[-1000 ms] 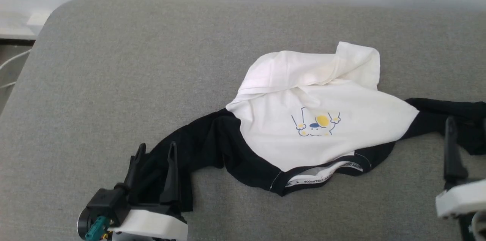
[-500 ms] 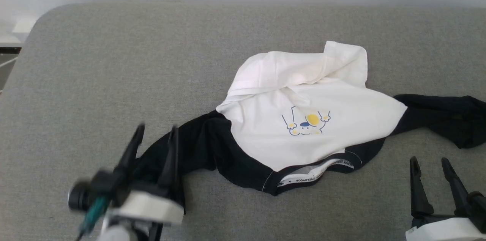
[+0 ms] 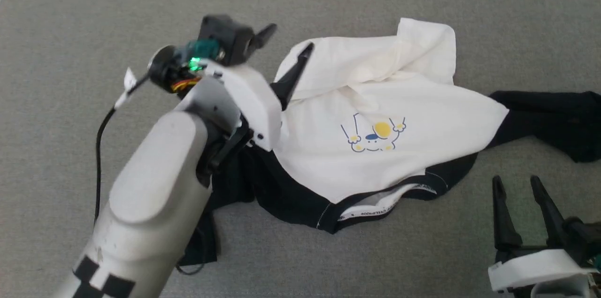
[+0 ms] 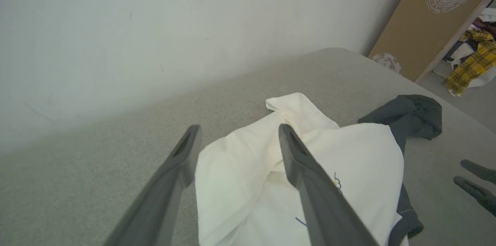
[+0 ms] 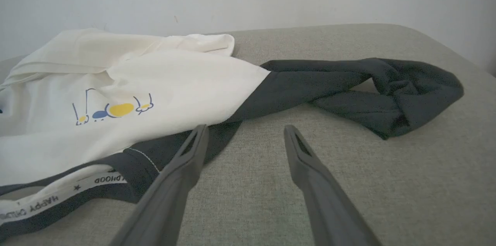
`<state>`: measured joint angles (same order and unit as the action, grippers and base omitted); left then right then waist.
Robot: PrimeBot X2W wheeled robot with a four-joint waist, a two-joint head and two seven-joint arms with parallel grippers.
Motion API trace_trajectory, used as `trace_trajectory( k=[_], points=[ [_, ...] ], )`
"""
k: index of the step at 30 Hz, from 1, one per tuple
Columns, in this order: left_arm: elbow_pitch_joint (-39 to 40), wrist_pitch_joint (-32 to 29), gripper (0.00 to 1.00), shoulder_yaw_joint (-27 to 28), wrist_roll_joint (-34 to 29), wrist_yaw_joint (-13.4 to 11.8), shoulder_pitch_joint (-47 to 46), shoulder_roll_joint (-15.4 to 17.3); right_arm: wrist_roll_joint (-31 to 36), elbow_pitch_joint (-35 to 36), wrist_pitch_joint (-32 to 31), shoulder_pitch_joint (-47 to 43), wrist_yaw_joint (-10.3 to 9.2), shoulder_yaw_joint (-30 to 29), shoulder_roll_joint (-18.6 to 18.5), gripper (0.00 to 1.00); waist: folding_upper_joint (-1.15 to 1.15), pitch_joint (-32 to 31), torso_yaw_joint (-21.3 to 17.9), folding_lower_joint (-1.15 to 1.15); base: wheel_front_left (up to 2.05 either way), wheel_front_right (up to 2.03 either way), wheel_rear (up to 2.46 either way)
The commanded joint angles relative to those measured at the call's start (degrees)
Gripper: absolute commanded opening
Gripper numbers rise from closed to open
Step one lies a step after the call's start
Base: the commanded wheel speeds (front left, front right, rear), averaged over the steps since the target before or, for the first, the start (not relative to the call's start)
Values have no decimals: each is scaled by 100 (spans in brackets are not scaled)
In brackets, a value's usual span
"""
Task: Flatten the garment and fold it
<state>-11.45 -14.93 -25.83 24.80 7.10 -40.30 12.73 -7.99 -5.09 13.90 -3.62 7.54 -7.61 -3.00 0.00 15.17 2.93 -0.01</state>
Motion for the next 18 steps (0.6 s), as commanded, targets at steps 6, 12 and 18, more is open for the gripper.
trace_trajectory(
  k=[6,12,18],
  points=[
    [-441,-1357,100,-641,1414,37,-826,723,-113,-121,66,291,-5,40,12,100,0,574,-464,1,0,0,0],
    [-799,-1941,100,-862,2038,37,-1052,1080,-227,-247,93,489,-5,188,12,100,0,855,-772,1,0,0,0],
    [-1003,-2154,100,-865,2334,38,-1035,1227,-310,-318,105,594,-5,221,12,100,0,1015,-1005,1,0,0,0]
  ],
)
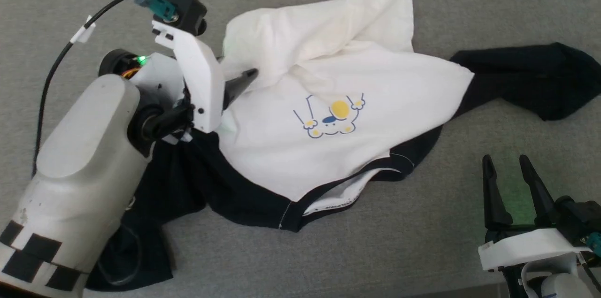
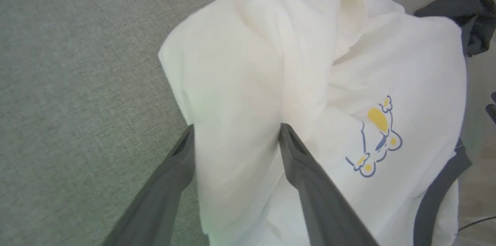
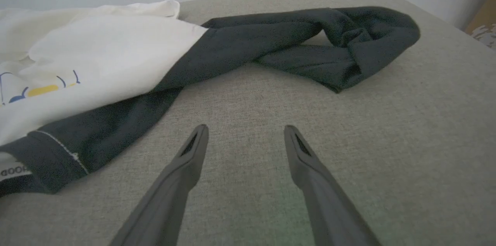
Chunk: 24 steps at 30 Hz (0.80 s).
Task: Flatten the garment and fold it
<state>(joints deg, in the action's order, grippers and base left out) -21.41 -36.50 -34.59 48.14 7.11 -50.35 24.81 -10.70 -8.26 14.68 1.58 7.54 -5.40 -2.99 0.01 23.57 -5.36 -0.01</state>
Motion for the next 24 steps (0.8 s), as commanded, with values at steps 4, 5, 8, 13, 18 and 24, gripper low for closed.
trace_trajectory(
  k=[4,5,8,13,18,24],
  points=[
    [-235,268,100,-76,-298,29,0,211,-72,12,29,139,-5,3,11,100,-1,270,-338,1,0,0,0],
    [-293,364,100,-90,-359,29,12,246,-83,21,30,149,-5,3,11,100,-1,283,-369,1,0,0,0],
    [-381,702,42,-185,-481,33,40,316,-106,45,30,150,-5,-25,11,100,-1,290,-407,1,0,0,0],
    [-242,920,0,-283,-233,35,-69,392,-59,60,31,69,-5,-138,11,100,-1,221,-312,1,0,0,0],
    [-61,1179,0,-160,-192,36,-431,666,-38,106,31,82,-5,-112,11,100,-1,306,-260,1,0,0,0],
    [-131,1740,25,154,-366,-54,-771,885,-42,111,31,137,-5,-79,12,100,-1,650,-352,1,0,0,0]
  ],
)
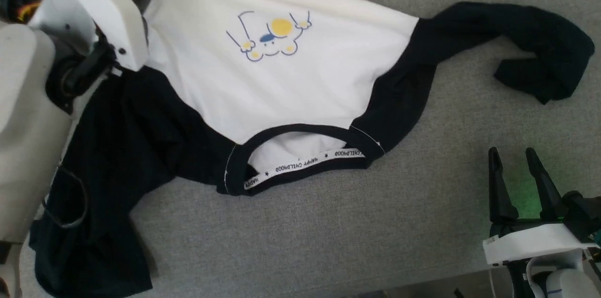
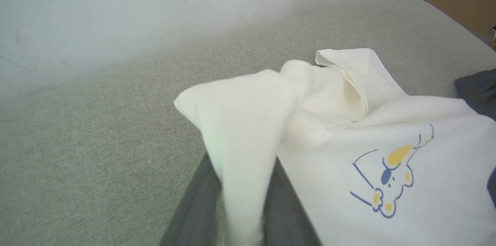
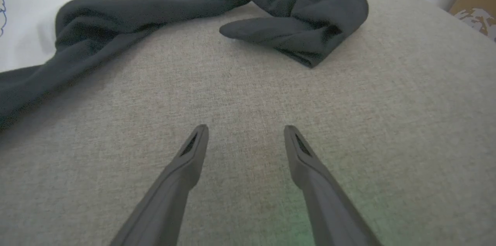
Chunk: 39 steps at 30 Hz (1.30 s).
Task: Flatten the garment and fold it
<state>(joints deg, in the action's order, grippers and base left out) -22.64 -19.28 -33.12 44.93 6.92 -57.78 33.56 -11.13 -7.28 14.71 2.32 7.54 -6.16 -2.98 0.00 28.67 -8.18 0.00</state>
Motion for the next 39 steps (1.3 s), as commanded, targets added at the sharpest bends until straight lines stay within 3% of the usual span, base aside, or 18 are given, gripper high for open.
trace_trajectory(
  k=[1,7,10,11,12,22,30,34,39],
  points=[
    [-43,54,24,28,-51,-47,-45,25,-2,16,29,72,-5,-10,10,100,0,192,-84,0,0,0,0],
    [-259,267,31,73,-87,-75,-119,8,-22,69,29,150,-5,-37,10,100,0,450,-108,0,0,0,0],
    [-363,334,49,41,-85,-75,-141,-90,11,65,29,192,-5,-43,10,100,0,504,-54,0,0,0,0],
    [-395,346,81,30,-74,-72,-149,-125,24,64,29,203,-5,-48,10,100,0,508,-27,0,0,0,0],
    [-430,355,100,25,-53,-69,-157,-162,39,61,29,212,-5,-58,10,100,0,500,8,0,0,0,0],
    [-487,312,100,-110,237,12,-64,-287,219,-103,29,164,-5,-98,10,100,0,-186,396,0,0,0,0],
    [135,1079,100,36,405,13,462,-182,297,-154,25,-55,-5,-122,10,100,0,-866,652,0,0,0,0],
    [563,1812,100,240,259,-248,955,-58,324,-88,-3,-164,-5,-149,10,100,0,-1094,715,0,0,0,0],
    [1326,2828,100,386,-158,-815,1819,49,345,54,-55,-316,-5,-198,11,100,0,-1297,791,0,0,0,0]
  ],
)
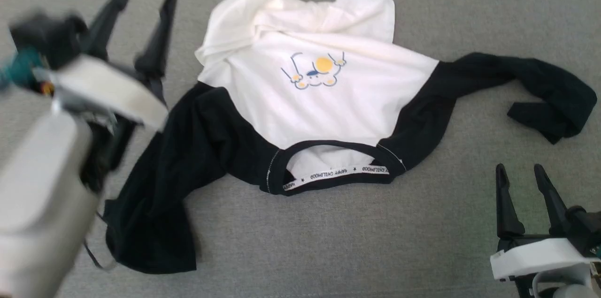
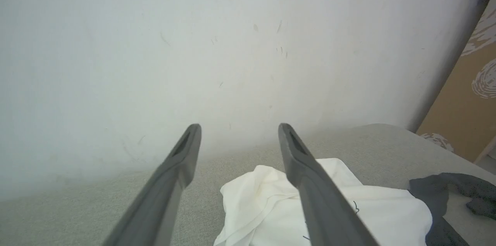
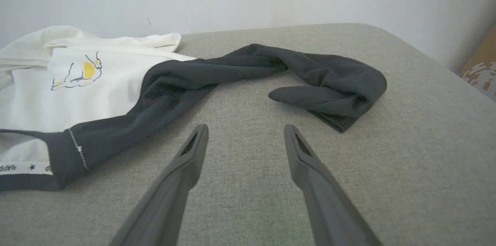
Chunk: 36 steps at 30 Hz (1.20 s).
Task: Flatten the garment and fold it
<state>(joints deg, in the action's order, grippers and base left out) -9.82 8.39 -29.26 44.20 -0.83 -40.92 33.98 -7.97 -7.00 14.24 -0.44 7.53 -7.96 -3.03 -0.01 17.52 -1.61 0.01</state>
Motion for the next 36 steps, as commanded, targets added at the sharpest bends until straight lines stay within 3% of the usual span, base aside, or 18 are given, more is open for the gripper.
trace_trajectory(
  k=[1,7,9,11,12,13,17,25,30,36],
  points=[
    [218,237,100,11,-189,-183,337,14,31,57,-20,-72,-4,-18,15,100,1,-216,146,-1,0,0,0],
    [1345,649,100,440,-744,-1156,1772,-256,4,205,-67,-237,-4,4,15,100,1,-387,202,-1,0,0,0],
    [1824,656,100,862,-974,-1483,2342,-588,4,242,-73,-270,-4,32,15,100,1,-443,192,-1,0,0,0],
    [2210,658,100,1199,-1315,-1666,2974,-892,4,266,-74,-296,-4,29,15,100,1,-509,185,-1,0,0,0],
    [2210,658,100,1199,-1315,-1666,2974,-892,4,266,-74,-296,-4,29,15,100,1,-509,185,-1,0,0,0],
    [2387,658,100,1399,-1398,-1726,3280,-1134,8,272,-76,-312,-4,21,15,100,1,-545,186,-1,0,0,0],
    [2580,659,100,1722,-1773,-1526,4282,-1764,1,288,-102,-408,-4,-4,15,100,1,-690,232,-1,0,0,0],
    [2123,660,100,1969,-2249,-854,4781,-2323,-19,312,-160,-547,-4,57,15,100,1,-876,346,-1,0,0,0],
    [1509,377,100,1757,-2526,-470,4581,-1901,-30,348,-205,-602,-4,111,15,100,1,-879,404,-1,0,0,0],
    [876,-862,100,1488,-2686,-37,3963,-1239,-31,378,-228,-606,-4,166,15,100,1,-768,367,-1,0,0,0]
  ],
)
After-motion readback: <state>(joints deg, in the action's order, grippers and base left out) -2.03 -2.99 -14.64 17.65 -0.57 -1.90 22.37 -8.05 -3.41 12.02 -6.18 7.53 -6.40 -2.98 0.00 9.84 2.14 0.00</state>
